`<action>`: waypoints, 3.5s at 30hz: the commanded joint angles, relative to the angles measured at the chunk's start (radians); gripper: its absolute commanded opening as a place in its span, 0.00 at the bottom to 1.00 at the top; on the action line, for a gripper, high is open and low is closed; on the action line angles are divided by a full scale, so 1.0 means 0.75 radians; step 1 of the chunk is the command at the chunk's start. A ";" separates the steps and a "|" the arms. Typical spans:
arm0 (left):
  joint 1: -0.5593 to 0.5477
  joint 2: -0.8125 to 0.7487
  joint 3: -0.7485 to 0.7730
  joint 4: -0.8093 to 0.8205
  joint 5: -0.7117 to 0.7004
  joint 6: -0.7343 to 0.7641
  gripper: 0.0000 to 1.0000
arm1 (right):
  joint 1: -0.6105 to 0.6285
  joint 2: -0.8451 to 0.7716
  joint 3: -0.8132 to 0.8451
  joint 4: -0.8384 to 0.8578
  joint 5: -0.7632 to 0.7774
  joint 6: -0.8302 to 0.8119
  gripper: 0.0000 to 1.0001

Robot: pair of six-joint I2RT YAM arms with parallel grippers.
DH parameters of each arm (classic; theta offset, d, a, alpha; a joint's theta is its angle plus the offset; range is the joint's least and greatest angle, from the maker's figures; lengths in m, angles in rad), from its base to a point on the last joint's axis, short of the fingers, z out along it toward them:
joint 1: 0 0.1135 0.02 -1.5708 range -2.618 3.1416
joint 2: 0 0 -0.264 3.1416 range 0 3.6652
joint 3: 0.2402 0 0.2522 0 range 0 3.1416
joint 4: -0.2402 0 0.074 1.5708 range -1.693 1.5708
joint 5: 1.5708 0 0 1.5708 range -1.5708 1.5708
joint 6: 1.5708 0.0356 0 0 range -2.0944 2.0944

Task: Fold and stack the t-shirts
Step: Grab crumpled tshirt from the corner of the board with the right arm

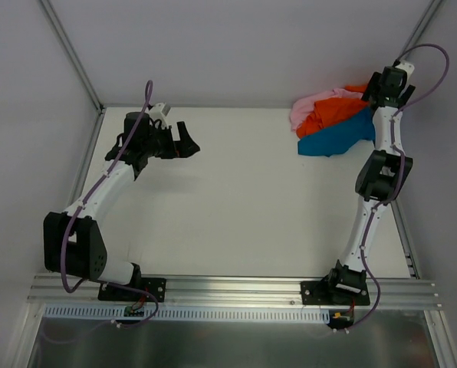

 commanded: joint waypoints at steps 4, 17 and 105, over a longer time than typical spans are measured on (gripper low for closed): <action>-0.007 0.076 0.168 0.024 0.074 0.002 0.99 | -0.041 0.086 0.042 0.119 0.066 0.075 0.90; -0.011 0.164 0.254 -0.002 0.113 -0.027 0.99 | -0.123 0.164 0.097 0.183 0.044 0.108 0.62; -0.136 0.035 0.219 -0.062 0.088 0.057 0.99 | -0.184 0.070 0.153 0.103 -0.238 0.280 0.60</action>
